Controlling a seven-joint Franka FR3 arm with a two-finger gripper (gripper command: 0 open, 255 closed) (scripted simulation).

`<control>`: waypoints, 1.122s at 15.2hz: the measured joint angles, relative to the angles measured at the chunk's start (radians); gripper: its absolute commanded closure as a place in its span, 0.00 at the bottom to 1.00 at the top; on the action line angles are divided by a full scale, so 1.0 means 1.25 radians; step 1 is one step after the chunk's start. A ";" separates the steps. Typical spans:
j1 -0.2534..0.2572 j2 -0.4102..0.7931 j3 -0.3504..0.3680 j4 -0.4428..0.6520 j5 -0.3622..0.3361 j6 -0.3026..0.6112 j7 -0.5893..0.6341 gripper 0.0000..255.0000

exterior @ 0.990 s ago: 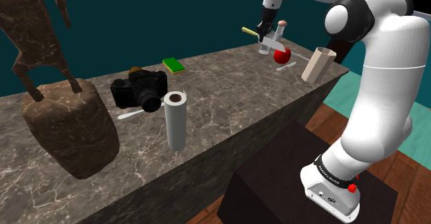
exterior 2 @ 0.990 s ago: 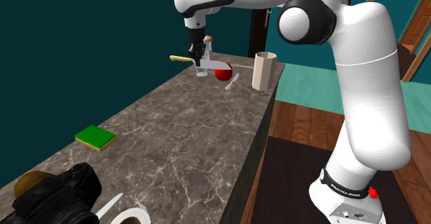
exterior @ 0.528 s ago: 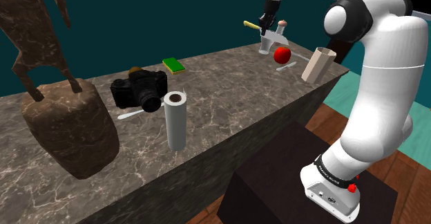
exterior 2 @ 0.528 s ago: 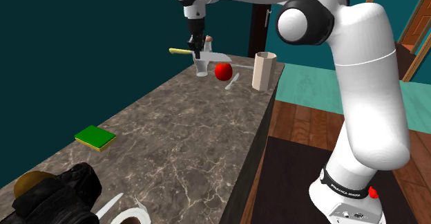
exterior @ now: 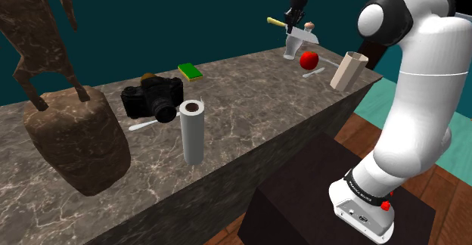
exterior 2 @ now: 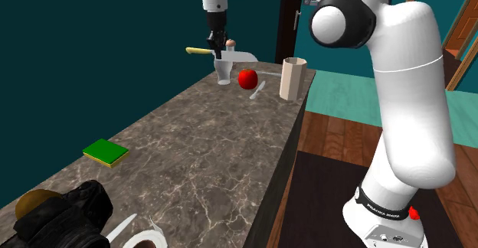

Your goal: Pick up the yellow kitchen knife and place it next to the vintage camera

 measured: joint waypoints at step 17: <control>0.216 -0.388 0.101 -0.508 -0.108 0.135 0.296 1.00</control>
